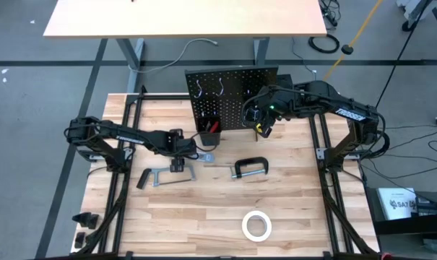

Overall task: Hang tools onto peg board
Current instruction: Put the big spirit level into the bottom black bin on the pegboard

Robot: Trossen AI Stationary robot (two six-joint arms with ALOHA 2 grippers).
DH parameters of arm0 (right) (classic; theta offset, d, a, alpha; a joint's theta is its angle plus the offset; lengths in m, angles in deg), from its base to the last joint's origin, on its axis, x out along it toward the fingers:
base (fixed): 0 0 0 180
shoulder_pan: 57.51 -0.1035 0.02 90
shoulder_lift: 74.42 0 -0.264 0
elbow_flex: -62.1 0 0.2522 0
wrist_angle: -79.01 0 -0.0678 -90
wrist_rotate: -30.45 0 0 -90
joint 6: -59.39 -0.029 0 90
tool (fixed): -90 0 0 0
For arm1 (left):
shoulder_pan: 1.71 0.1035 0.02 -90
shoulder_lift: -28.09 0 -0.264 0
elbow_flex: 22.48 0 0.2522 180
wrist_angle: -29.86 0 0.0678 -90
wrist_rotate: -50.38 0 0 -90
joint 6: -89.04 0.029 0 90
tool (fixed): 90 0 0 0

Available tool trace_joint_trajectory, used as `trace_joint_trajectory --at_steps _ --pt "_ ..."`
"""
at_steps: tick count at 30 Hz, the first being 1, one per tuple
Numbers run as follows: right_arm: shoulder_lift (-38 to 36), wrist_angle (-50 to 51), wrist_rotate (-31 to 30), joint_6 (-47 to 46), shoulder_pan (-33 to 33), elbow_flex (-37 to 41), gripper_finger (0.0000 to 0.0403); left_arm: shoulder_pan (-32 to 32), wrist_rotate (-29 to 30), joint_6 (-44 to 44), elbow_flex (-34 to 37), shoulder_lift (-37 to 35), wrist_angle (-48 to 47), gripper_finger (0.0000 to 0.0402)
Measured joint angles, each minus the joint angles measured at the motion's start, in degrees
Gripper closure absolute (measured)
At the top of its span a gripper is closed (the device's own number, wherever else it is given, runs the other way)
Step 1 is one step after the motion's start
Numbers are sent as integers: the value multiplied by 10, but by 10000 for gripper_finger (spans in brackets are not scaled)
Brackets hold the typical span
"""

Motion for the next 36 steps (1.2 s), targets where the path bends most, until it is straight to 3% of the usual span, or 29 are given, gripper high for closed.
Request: trace_joint_trajectory --at_steps 9,14,23,36 --pt "0 0 0 0 0 0 270 -1 -2 -48 -30 4 -16 88" --pt "0 0 0 2 0 0 270 -2 -34 -17 -31 4 -16 89" --pt "0 0 0 2 0 0 270 6 -37 13 -31 4 -17 89" --pt "0 0 0 -4 0 0 270 62 -118 28 -34 59 -10 89"
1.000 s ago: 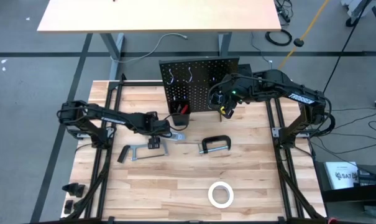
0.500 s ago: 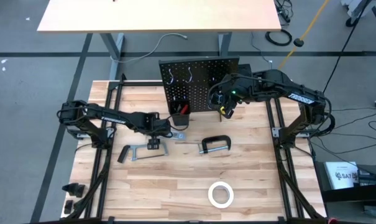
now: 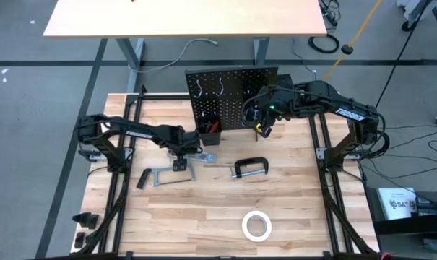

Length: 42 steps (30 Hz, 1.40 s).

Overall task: Hang tools onto peg board
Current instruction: Put the big spirit level into the bottom black bin on the pegboard

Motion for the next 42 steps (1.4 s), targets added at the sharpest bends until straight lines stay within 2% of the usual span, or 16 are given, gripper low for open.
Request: trace_joint_trajectory --at_steps 3,6,13,25,33,42 --pt "0 0 0 2 0 0 270 0 -2 12 -1 12 -1 91" --pt "0 0 0 3 0 0 270 0 -3 12 -1 14 -1 113" --pt "0 0 0 2 0 0 270 -1 -19 13 0 14 -4 233" --pt "0 0 0 -9 0 0 270 -17 -5 -16 4 -15 -9 235" --pt "0 8 0 -19 0 0 270 -34 22 -31 5 -62 -63 235" --pt "0 11 0 -24 0 0 270 -68 25 -65 4 -96 -105 235"
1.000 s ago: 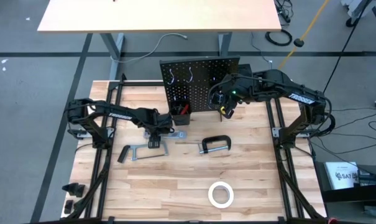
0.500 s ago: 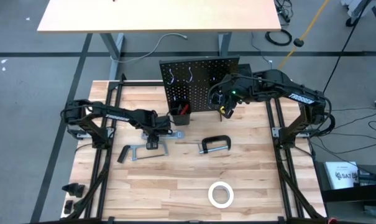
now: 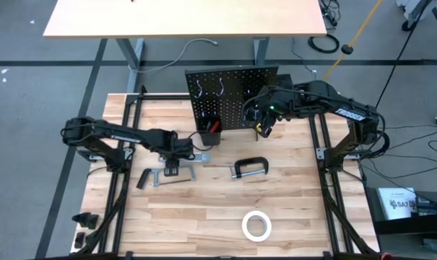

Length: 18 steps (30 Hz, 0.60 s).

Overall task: Hang tools onto peg board
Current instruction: Put the big spirit level into the bottom black bin on the pegboard

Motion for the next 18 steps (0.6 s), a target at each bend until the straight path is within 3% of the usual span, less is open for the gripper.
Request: trace_joint_trajectory --at_steps 10,18 --pt "0 20 0 -20 -1 0 271 -43 3 -74 0 -63 -3 235" --pt "0 27 0 -33 -48 0 271 -85 0 -135 -1 -153 26 235"
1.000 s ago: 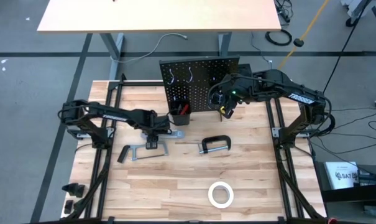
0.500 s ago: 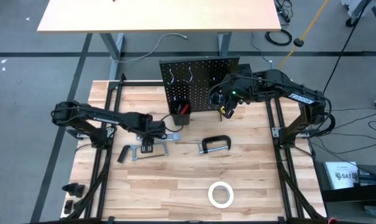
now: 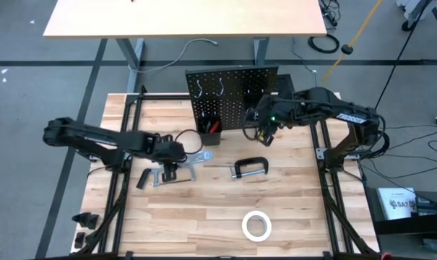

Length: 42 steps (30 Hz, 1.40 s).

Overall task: Hang tools onto peg board
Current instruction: Put the big spirit level into the bottom black bin on the pegboard

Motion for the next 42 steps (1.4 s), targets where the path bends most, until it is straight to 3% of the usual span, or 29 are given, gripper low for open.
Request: trace_joint_trajectory --at_steps 5,10,20,24,29,33,42 --pt "0 1 -5 -16 -44 0 271 -25 10 -25 0 -61 60 235" --pt "0 6 -71 -30 -93 0 271 -47 45 -28 0 -106 153 235" --pt "-7 26 -278 -96 -197 45 271 -95 274 82 0 -96 408 235" --pt "-31 25 -303 -151 -219 137 271 -95 355 110 3 -75 476 235" --pt "-91 -23 -299 -232 -249 297 271 -95 368 133 43 -67 544 235" --pt "-148 -131 -279 -261 -287 413 271 -97 368 128 60 -67 573 235" --pt "-206 -422 -238 -254 -349 638 271 -79 414 187 97 -66 790 235"
